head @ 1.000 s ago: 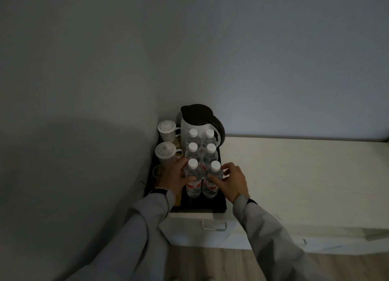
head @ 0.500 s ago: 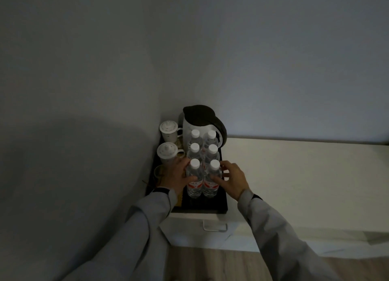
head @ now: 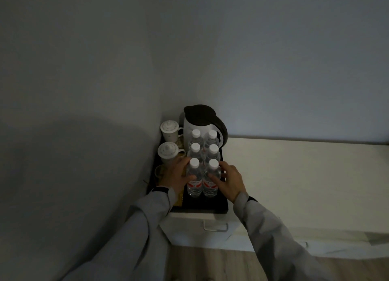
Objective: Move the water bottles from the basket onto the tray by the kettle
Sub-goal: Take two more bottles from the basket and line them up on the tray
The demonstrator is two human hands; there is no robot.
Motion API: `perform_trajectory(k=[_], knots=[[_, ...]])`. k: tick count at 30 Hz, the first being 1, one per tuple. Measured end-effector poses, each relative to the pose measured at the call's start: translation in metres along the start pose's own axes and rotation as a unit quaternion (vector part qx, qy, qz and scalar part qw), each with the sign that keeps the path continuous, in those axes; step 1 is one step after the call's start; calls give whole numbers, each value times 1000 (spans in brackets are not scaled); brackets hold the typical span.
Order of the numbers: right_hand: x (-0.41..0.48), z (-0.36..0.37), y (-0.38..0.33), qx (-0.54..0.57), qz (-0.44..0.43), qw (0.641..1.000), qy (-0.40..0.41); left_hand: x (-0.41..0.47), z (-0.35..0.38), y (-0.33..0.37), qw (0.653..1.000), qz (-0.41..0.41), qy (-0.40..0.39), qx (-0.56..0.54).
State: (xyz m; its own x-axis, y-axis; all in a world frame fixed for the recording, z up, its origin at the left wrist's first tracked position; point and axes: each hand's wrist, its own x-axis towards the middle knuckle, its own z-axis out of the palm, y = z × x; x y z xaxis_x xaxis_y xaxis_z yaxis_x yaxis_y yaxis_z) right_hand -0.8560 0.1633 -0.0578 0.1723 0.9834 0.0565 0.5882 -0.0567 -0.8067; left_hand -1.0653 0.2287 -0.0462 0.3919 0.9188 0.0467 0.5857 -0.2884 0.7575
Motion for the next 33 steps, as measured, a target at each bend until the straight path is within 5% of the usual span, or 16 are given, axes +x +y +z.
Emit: perform_trajectory(k=[33], knots=[[-1, -3, 5, 33, -28, 999, -26, -7, 3, 2, 1000, -1, 3, -31]])
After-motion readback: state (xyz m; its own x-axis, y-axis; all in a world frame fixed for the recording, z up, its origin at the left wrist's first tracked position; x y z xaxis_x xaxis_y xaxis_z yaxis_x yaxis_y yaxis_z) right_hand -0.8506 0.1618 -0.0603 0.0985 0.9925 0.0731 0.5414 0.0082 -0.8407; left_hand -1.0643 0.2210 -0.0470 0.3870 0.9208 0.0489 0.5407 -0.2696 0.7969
